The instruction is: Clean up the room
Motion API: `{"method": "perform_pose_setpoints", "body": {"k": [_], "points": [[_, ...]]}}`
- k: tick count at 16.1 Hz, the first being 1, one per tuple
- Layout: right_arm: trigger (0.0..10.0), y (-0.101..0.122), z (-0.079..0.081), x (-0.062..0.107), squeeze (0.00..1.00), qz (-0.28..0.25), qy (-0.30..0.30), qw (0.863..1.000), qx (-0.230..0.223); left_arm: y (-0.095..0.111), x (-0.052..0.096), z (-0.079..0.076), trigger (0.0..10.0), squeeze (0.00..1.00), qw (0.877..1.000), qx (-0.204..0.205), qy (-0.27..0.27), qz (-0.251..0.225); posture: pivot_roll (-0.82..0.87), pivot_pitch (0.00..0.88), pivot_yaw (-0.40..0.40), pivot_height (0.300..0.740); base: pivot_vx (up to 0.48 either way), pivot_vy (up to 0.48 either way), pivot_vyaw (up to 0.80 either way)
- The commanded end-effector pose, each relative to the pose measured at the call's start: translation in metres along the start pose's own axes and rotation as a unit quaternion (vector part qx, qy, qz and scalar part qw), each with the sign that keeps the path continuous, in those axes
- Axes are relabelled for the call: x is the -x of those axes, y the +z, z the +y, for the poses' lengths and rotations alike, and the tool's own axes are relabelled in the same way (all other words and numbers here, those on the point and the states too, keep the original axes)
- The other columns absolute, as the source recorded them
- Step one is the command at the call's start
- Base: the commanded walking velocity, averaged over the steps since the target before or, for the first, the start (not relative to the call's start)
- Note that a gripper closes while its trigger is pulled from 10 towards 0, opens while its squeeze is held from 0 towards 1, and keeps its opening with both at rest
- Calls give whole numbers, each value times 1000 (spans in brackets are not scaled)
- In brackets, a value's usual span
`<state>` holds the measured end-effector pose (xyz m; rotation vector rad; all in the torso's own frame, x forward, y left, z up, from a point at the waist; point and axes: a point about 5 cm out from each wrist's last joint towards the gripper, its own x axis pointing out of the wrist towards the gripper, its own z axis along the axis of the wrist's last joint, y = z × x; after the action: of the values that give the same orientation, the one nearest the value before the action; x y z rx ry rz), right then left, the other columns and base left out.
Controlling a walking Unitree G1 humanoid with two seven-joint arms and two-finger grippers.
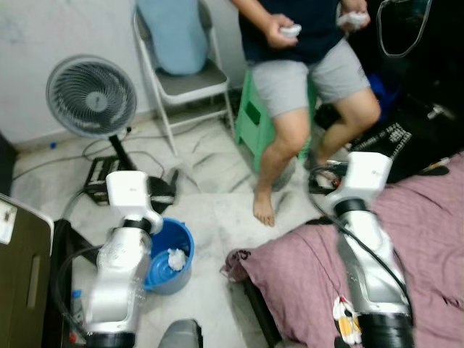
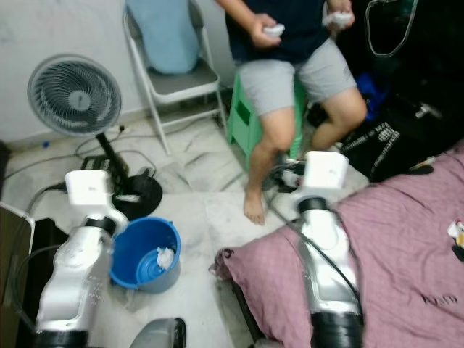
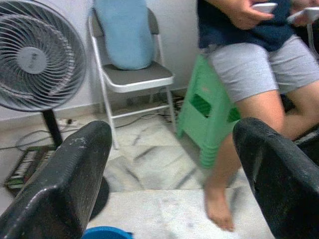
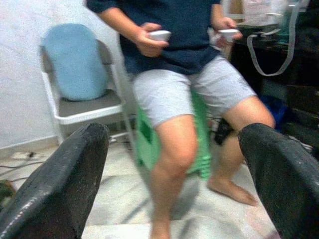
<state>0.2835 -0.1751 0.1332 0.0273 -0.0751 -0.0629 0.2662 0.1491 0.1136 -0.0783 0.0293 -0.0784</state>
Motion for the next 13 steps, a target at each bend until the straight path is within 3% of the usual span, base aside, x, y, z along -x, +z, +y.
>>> {"method": "perform_pose_setpoints", "body": {"k": [1,4,8,10,13], "points": [[10000,2,6,-3,0,-5,4,1000,-10,5,-4,11,10000,0,1000,-6,15,-4,-4,37,-21,740,0,480,0],[10000,6,5,-14,0,-15,13,1000,-2,11,-14,13,10000,0,1000,-3,25,-18,4,22,-28,740,0,480,0],[10000,9,5,-21,0,-23,8,1000,-4,12,-20,17,10000,0,999,-13,21,-22,7,0,-29,740,0,225,0],[10000,11,8,-24,0,-32,10,999,-7,25,-25,22,10000,0,998,-9,32,-47,7,0,-26,740,0,240,0],[10000,12,3,-27,0,-35,11,999,-11,46,-24,11,10000,0,997,5,22,-79,16,0,-38,740,0,0,0]]}}
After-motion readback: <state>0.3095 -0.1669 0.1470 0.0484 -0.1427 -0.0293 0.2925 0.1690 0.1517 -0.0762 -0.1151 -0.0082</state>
